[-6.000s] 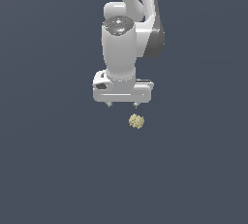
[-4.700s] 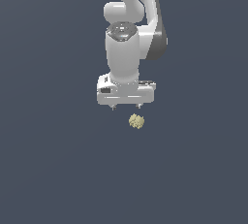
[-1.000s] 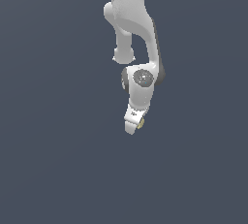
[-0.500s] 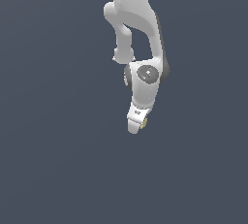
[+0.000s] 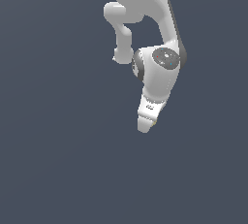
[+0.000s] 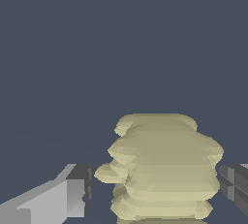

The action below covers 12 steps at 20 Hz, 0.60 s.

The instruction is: Pick up the object and move it to a goal position.

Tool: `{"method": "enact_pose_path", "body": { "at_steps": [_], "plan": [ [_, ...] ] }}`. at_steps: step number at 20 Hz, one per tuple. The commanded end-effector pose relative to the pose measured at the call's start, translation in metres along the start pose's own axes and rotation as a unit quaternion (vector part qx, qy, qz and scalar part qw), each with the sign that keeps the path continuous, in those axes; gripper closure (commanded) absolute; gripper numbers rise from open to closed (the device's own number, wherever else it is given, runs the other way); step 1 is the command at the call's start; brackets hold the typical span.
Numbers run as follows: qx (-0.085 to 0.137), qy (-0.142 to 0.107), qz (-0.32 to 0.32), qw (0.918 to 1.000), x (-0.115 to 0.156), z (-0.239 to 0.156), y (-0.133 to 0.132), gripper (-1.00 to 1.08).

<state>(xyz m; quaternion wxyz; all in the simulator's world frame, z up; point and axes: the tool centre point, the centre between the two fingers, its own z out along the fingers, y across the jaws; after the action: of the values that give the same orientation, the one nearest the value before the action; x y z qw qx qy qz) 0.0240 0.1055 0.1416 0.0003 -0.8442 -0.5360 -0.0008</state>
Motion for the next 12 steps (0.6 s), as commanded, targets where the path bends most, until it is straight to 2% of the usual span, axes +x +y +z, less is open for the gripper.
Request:
{"method": "enact_pose_path", "body": {
  "at_steps": [1, 12],
  "plan": [
    [0.0, 0.0, 0.0, 1.0, 0.012, -0.023, 0.004, 1.08],
    [0.0, 0.0, 0.0, 1.0, 0.06, -0.108, 0.021, 1.08]
  ]
}}
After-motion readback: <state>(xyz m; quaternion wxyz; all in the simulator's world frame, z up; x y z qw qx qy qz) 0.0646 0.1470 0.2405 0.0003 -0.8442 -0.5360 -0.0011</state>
